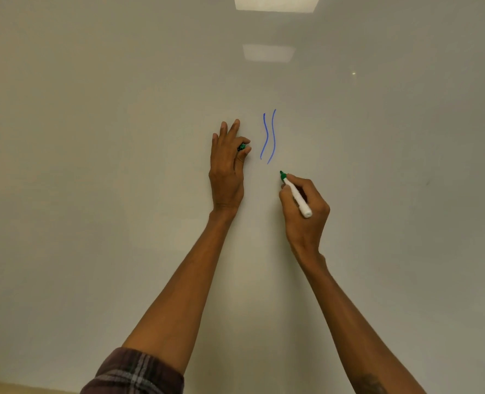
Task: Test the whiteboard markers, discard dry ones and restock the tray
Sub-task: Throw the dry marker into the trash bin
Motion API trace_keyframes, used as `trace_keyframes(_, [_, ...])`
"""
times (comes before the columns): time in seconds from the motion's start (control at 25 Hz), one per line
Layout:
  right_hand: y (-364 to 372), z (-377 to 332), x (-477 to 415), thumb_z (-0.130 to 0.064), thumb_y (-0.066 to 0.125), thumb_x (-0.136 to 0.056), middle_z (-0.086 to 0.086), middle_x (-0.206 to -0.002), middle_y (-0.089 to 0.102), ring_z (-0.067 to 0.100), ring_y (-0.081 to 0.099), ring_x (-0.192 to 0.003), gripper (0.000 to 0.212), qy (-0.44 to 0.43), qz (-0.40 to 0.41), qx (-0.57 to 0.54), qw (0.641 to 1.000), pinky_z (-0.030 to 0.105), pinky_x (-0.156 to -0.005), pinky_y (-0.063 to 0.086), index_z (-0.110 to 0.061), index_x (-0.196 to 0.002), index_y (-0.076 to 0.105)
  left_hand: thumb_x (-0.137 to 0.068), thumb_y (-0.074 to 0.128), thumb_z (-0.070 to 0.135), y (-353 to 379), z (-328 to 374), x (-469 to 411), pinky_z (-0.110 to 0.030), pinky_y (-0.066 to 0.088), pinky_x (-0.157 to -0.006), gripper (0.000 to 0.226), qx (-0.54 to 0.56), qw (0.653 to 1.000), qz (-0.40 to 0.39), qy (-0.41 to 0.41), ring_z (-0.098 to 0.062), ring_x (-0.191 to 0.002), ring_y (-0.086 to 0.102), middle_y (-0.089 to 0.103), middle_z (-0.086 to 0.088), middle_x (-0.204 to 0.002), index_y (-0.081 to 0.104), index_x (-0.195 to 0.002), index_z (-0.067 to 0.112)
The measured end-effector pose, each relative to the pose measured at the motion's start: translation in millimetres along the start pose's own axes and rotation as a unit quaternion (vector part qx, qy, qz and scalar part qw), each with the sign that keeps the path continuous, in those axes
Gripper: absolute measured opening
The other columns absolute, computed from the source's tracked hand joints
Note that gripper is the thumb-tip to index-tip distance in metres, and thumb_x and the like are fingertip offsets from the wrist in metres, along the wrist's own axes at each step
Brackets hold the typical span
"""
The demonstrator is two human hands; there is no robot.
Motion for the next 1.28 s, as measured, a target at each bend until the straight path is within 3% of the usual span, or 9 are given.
trace_keyframes(0.12, [13.0,27.3,13.0,-0.008,0.057,-0.096,0.014,-0.098,0.072,0.022,0.067,-0.084,0.021,0.198,-0.043,-0.218,0.955,0.036,-0.077,0.057,-0.006,-0.114,0.068,-0.099,0.058,0.012,-17.1,-4.6,22.9,-0.035,0.040,-0.113,0.017,0.041,0.996,0.014,-0.075,-0.013,-0.132,0.048,0.059,-0.008,-0.127,0.068,-0.111,0.006])
trace_keyframes(0.24, [35.3,34.2,40.0,-0.007,0.053,-0.098,0.018,-0.103,0.072,0.024,0.068,-0.091,0.026,0.306,-0.073,-0.354,0.881,0.032,-0.085,0.057,-0.002,-0.120,0.065,-0.097,0.062,0.015,-38.0,-8.4,47.0,-0.018,0.047,-0.095,0.022,0.118,0.975,0.046,-0.180,-0.007,-0.110,0.061,0.065,-0.002,-0.112,0.070,-0.116,0.010])
trace_keyframes(0.4, [56.8,27.6,75.1,-0.010,0.048,-0.100,0.020,-0.103,0.072,0.026,0.070,-0.091,0.027,0.344,-0.122,-0.393,0.844,0.031,-0.083,0.058,0.000,-0.120,0.064,-0.096,0.063,0.020,-60.9,-33.3,89.0,-0.021,0.052,-0.094,0.031,0.245,0.883,0.143,-0.375,-0.012,-0.104,0.069,0.073,-0.003,-0.112,0.066,-0.126,0.014])
trace_keyframes(0.6, [75.7,26.2,102.6,-0.011,0.052,-0.098,0.022,-0.105,0.072,0.026,0.071,-0.088,0.023,0.359,-0.152,-0.373,0.842,0.031,-0.082,0.059,-0.002,-0.115,0.066,-0.095,0.065,0.021,-76.0,-56.7,132.4,-0.033,0.057,-0.093,0.028,0.293,0.819,0.169,-0.464,-0.019,-0.095,0.073,0.076,-0.006,-0.103,0.070,-0.120,0.009])
trace_keyframes(0.92, [107.0,36.8,140.0,-0.012,0.056,-0.098,0.020,-0.104,0.073,0.028,0.071,-0.088,0.022,0.383,-0.192,-0.345,0.835,0.033,-0.082,0.060,-0.004,-0.116,0.067,-0.094,0.066,0.023,-104.4,-70.2,164.6,-0.034,0.057,-0.090,0.022,0.253,0.822,0.150,-0.487,-0.026,-0.099,0.070,0.076,-0.010,-0.097,0.076,-0.110,0.011])
trace_keyframes(1.28, [145.1,43.1,193.3,-0.010,0.065,-0.092,0.018,-0.107,0.073,0.034,0.073,-0.096,0.029,0.405,-0.210,-0.333,0.825,0.039,-0.087,0.059,0.001,-0.118,0.064,-0.097,0.061,0.027,-154.0,-91.1,196.7,-0.034,0.058,-0.091,0.023,0.192,0.831,0.164,-0.496,-0.022,-0.096,0.073,0.077,-0.006,-0.096,0.074,-0.109,0.012])
Point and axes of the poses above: each hand's wrist, its own x-axis away from the middle knuckle, its own y-axis out of the palm, z = x × y, the point moved 10 cm from there along -x, towards the middle knuckle
